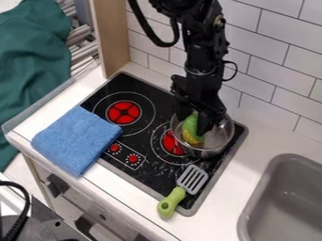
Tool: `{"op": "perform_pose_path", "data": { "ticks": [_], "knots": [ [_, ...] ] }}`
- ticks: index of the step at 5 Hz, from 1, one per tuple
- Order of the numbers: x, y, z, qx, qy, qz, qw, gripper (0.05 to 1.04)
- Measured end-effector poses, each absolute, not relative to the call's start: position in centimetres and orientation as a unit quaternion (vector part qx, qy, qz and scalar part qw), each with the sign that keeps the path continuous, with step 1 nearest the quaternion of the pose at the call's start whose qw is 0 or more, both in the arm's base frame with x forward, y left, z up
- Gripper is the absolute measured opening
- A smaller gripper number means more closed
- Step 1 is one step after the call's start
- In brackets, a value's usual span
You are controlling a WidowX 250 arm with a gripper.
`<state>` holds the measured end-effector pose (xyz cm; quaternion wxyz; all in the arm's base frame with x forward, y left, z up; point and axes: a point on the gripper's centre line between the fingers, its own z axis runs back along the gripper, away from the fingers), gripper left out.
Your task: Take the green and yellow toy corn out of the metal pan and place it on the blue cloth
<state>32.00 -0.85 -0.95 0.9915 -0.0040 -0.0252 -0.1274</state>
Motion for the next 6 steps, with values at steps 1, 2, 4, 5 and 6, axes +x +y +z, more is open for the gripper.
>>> {"op": "perform_pose_path", "data": {
  "ticks": [1, 2, 4, 5, 6],
  "knots": [
    [32.4, -0.9, -0.7, -0.002, -0.032, -0.125, 0.992, 0.546],
    [32.5, -0.8, -0.7, -0.002, -0.036, -0.128, 0.991, 0.545],
    [32.6, -0.1, 2.7, -0.009, -0.094, -0.154, 0.984, 0.181],
    [32.5, 1.4, 3.7, -0.006, -0.109, -0.150, 0.983, 0.095],
    [32.1, 1.7, 3.3, -0.004, -0.090, -0.145, 0.985, 0.258]
  ]
}}
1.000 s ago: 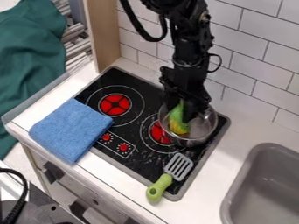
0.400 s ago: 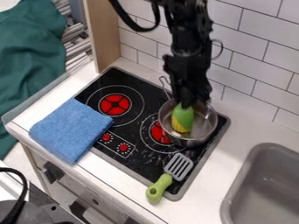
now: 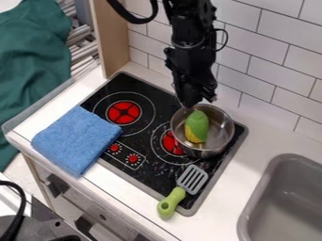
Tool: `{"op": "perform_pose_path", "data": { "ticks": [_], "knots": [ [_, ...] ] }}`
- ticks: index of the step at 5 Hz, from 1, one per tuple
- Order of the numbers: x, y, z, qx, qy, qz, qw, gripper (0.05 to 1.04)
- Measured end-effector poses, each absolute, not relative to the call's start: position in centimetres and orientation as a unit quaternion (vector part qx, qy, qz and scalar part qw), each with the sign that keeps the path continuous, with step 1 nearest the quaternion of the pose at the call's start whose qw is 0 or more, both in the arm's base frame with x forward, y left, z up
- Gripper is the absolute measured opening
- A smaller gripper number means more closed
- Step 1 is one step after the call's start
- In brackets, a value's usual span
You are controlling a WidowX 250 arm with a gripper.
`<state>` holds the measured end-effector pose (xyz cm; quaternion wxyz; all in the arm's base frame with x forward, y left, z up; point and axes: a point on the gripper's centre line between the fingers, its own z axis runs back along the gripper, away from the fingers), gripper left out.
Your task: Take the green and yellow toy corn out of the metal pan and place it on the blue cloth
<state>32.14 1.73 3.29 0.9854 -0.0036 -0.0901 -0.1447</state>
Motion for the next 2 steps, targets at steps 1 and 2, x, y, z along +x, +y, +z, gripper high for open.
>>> {"op": "perform_pose_path", "data": {
  "ticks": [1, 2],
  "knots": [
    [32.34, 0.85, 2.27, -0.002, -0.072, -0.149, 0.986, 0.534],
    [32.48, -0.05, 1.82, 0.002, -0.062, -0.152, 0.986, 0.854]
  ]
}}
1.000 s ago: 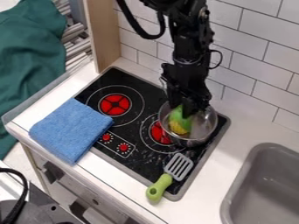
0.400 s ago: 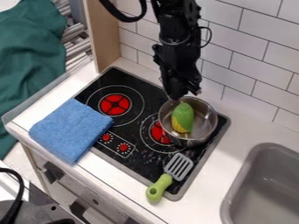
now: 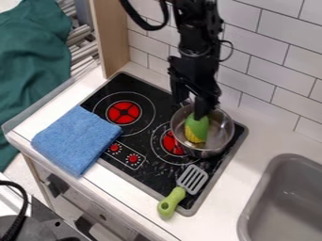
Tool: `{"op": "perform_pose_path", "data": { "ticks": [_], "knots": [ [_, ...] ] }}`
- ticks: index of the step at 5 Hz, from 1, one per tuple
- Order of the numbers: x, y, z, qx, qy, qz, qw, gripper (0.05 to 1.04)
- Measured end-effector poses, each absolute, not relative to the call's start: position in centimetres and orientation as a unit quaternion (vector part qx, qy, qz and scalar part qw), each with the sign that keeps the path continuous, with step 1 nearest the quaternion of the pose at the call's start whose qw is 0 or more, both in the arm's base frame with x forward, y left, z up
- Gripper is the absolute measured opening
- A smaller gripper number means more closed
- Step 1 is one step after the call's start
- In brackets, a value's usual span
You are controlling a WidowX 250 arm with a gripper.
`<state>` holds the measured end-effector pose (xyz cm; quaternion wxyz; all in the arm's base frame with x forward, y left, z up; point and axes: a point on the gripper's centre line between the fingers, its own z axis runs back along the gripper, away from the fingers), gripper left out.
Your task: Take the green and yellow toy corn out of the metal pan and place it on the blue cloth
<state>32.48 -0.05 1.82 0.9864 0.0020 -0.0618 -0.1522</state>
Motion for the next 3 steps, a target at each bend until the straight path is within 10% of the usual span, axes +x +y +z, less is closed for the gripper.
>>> {"op": "perform_pose_path", "data": {
  "ticks": [1, 3],
  "knots": [
    [32.5, -0.4, 1.9, 0.001, -0.063, -0.154, 0.986, 1.014],
    [32.2, -1.0, 0.1, -0.021, -0.039, -0.144, 0.989, 1.007]
  ]
}}
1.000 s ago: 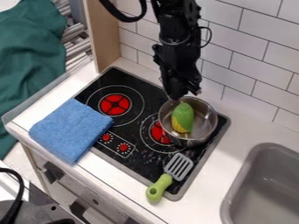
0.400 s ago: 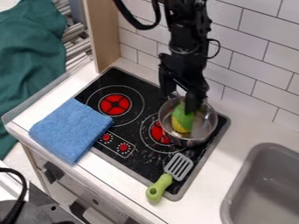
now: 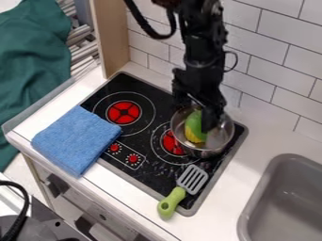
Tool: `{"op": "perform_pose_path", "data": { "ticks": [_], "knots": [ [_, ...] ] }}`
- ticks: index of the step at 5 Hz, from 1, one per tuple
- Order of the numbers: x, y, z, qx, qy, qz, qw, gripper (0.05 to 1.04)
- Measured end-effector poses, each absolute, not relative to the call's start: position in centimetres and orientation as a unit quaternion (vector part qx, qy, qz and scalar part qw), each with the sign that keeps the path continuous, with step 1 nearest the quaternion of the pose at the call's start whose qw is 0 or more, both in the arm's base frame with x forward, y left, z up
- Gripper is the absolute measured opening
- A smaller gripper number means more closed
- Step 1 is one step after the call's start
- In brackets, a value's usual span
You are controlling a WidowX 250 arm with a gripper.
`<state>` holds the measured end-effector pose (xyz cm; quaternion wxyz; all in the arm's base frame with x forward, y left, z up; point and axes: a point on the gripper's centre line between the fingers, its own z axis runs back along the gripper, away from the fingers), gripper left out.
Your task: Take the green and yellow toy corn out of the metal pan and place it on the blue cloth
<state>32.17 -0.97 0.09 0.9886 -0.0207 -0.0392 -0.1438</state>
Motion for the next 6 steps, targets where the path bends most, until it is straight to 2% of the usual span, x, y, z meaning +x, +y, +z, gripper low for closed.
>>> {"op": "perform_pose_path", "data": {
  "ticks": [1, 2, 3, 4, 5, 6],
  "knots": [
    [32.3, -1.4, -1.3, -0.039, -0.021, -0.145, 0.988, 1.006],
    [32.3, -1.4, -2.2, -0.043, -0.012, -0.149, 0.988, 1.005],
    [32.4, -1.4, -2.5, -0.041, -0.013, -0.147, 0.988, 0.952],
    [32.6, -1.2, -2.5, -0.033, -0.018, -0.146, 0.989, 0.708],
    [32.5, -1.0, -2.5, -0.027, -0.022, -0.144, 0.989, 0.700],
    [32.4, -0.9, -0.7, -0.019, -0.046, -0.151, 0.987, 0.700]
  ]
}}
